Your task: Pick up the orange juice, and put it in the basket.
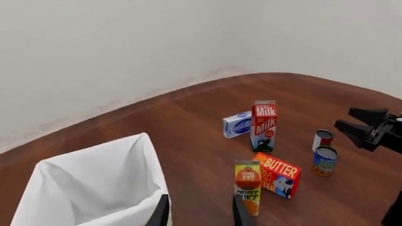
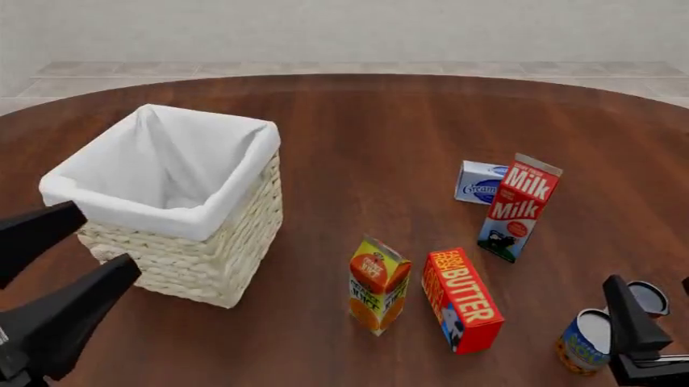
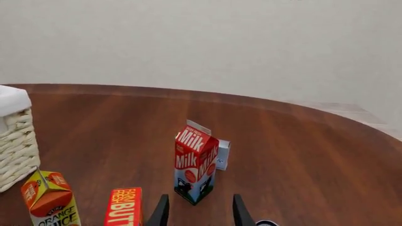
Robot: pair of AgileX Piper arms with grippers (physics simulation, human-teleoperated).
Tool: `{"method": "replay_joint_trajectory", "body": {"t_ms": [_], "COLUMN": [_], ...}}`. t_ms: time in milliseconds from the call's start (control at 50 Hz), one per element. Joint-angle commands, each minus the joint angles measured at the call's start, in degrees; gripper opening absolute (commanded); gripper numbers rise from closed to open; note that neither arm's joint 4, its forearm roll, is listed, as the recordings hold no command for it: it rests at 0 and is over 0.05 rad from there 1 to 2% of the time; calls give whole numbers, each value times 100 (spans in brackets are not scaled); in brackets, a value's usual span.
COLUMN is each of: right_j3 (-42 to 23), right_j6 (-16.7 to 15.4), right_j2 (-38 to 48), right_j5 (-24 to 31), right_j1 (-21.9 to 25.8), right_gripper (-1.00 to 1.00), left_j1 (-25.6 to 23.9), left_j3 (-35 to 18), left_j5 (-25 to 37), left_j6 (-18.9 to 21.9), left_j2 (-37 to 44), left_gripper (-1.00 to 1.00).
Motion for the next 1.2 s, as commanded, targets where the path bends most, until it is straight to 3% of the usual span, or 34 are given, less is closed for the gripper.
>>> {"method": "replay_joint_trajectory", "body": {"t_ms": [20,120,180,740,780,840,1100,1140,1180,1200], "right_j3": [6,6,8,9,8,8,9,8,8,8], "right_j6": [-38,-63,-64,-70,-68,-46,47,52,60,60], "right_j2": [3,10,17,28,25,25,39,36,33,33], "right_j5": [-6,-10,-7,6,4,5,11,17,20,20], "right_j1": [21,44,58,88,101,100,91,85,79,79], "right_gripper": [100,100,100,100,100,100,100,100,100,100], "left_j1": [-514,-562,-644,-1063,-1134,-1146,-1311,-1429,-1265,-1265], "left_j3": [149,297,280,477,419,434,217,134,191,192], "left_j5": [-620,-1028,-1256,-3116,-3228,-3450,-4055,-4146,-4235,-4237], "left_j6": [156,126,-301,-460,-790,-594,-545,-1076,-674,-674], "left_j2": [746,1135,1455,3607,3864,4110,5220,5492,5500,5501], "left_gripper": [100,100,100,100,100,100,100,100,100,100]}}
